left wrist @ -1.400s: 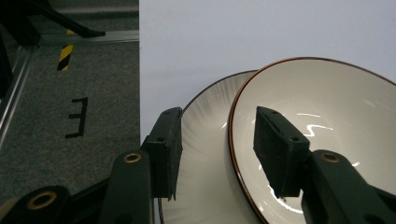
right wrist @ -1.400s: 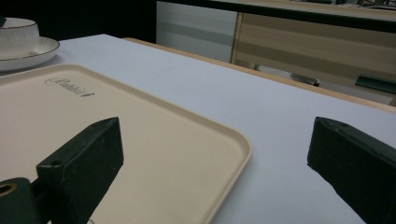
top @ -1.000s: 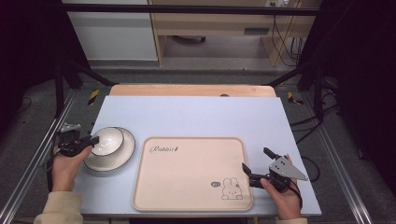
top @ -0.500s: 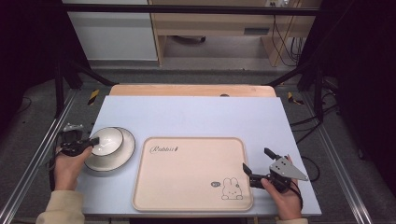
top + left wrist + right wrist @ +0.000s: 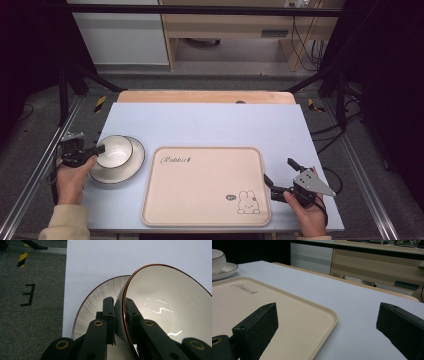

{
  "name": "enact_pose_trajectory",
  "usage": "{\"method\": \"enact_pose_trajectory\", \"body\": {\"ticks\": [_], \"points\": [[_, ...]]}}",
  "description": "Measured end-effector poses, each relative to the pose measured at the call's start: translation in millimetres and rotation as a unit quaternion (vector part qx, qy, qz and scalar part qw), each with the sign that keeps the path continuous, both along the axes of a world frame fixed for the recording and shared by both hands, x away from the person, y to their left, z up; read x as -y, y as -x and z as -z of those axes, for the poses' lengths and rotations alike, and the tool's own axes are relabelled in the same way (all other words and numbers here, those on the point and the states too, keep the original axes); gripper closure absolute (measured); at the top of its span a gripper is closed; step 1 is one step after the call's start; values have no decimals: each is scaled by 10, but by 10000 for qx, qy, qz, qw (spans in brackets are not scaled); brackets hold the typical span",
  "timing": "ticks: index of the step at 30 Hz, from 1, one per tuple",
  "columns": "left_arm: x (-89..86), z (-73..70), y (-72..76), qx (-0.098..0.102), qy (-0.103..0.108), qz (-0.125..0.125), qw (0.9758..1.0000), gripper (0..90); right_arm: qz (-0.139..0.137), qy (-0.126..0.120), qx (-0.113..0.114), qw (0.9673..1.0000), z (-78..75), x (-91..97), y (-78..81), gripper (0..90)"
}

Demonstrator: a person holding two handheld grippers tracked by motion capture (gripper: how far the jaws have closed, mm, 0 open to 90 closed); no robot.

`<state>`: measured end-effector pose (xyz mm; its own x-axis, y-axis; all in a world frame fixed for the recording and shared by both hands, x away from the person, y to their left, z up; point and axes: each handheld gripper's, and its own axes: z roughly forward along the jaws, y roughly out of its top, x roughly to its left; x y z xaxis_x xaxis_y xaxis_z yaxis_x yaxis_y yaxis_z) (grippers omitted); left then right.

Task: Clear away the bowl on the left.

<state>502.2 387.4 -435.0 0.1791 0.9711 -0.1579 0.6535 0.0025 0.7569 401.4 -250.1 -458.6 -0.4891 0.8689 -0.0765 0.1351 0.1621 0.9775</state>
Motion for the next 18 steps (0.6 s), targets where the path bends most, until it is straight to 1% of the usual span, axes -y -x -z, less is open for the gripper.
{"method": "enact_pose_trajectory", "body": {"ticks": [4,5,6,7,9,10,11,12,13,15,16,17,18], "points": [[52,-39,20,42,-64,48,10000,816,-2,87,12,10000,8,-13,-4,40],[69,-41,30,93,-5,27,10000,816,2,87,3,10000,14,-19,-6,40],[69,-41,30,93,-5,27,10000,816,2,87,3,10000,14,-19,-6,40],[90,-39,62,130,117,40,9998,816,4,71,-7,10000,31,-28,-30,40],[110,-38,97,127,231,63,9996,816,-66,104,-28,9999,51,-57,-85,42],[129,-41,112,140,252,59,9996,816,-135,153,-34,9998,64,-77,-115,42],[147,-49,127,141,210,86,9996,816,-173,211,-79,9996,77,-98,-136,42],[147,-49,127,141,210,86,9996,816,-173,211,-79,9996,77,-98,-136,42],[189,-65,161,168,108,112,9997,816,-203,285,-70,9994,68,-140,-127,42],[214,-79,208,212,98,90,9997,816,-247,213,21,9995,35,-161,-92,42],[211,-78,225,220,146,86,9996,816,-266,191,45,9995,27,-170,-80,40],[211,-78,225,220,146,86,9996,816,-270,199,51,9994,22,-176,-70,36],[188,-68,247,227,263,61,9994,816,-268,205,64,9994,20,-182,-66,34]]}}
